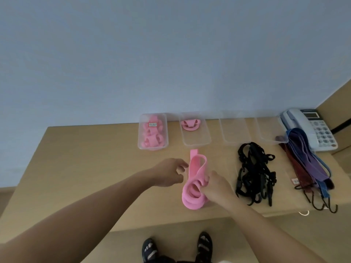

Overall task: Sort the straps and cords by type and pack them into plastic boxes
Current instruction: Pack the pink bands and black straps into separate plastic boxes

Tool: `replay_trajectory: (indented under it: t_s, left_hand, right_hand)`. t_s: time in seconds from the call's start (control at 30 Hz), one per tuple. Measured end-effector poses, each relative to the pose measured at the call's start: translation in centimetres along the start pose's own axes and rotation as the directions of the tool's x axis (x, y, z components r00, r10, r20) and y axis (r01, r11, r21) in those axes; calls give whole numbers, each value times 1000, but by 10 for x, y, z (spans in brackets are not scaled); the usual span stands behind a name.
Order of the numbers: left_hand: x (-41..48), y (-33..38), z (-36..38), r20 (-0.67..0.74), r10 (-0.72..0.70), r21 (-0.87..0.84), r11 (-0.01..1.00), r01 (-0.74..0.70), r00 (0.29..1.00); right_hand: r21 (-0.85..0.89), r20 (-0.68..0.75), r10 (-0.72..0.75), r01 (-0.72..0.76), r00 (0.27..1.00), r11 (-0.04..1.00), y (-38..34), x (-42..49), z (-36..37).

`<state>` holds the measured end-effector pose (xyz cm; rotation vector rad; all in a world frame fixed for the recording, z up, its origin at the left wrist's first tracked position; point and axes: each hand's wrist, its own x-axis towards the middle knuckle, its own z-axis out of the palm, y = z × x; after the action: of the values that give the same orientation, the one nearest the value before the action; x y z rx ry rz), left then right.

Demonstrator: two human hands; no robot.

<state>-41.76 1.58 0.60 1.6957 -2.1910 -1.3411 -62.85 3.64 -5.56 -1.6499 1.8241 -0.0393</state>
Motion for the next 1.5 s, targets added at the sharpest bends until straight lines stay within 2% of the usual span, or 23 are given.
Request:
replay_trajectory:
  t_s: [0.13,0.2,0.3,0.43,0.5,0.57,0.7,0.77,0.87,1.07,1.2,1.27,1.4,1.5]
  left_hand:
    - [-2,7,0,85,50,157,986,-63,995]
    - [-5,14,-5,81,109,240,963,-125,991]
    - [-10,31,-20,-25,232,261,941,-218,972]
    - [-15,63,-44,-241,313,133,948,-288,919]
    - [-18,79,-55,-322,284,48,958,-284,903]
    - [-21,94,-64,-389,260,-34,955,-296,884]
    - [-29,124,-80,-459,228,-197,916,-349,859]
    - [-32,137,-88,-462,205,-252,902,-349,863]
    - [-37,148,-96,-409,154,-366,875,-316,899]
    - [-44,156,-108,-159,82,-643,748,-167,984]
    - [-47,158,-113,-145,83,-664,730,-159,986]
    - [-49,158,-117,-134,120,-668,722,-179,984]
    - [-54,158,-120,-124,197,-662,714,-229,973]
    - [-54,160,-119,-161,234,-610,740,-283,959]
  right_hand:
    - [279,39,-1,-10,999,960,-4,0,-26]
    - [397,41,6,-22,999,917,-12,0,-50]
    - [540,6,-33,25,999,841,-25,-3,-88]
    - [624,-2,-125,99,992,775,-40,-13,-127]
    - [623,-47,-164,157,985,766,-47,-18,-142]
    - [581,-180,-219,283,959,763,-55,-26,-158]
    - [515,-385,-433,579,815,632,-74,-49,-188]
    - [414,-402,-508,646,762,641,-80,-56,-198]
    - [328,-443,-528,679,724,657,-85,-56,-209]
    - [298,-550,-515,731,657,614,-90,-52,-213]
    - [211,-601,-552,781,578,588,-90,-52,-213]
    - [281,-566,-560,780,605,559,-88,-52,-214]
    - [600,-403,-566,675,719,430,-84,-55,-222]
    - [654,-279,-596,603,753,457,-83,-54,-226]
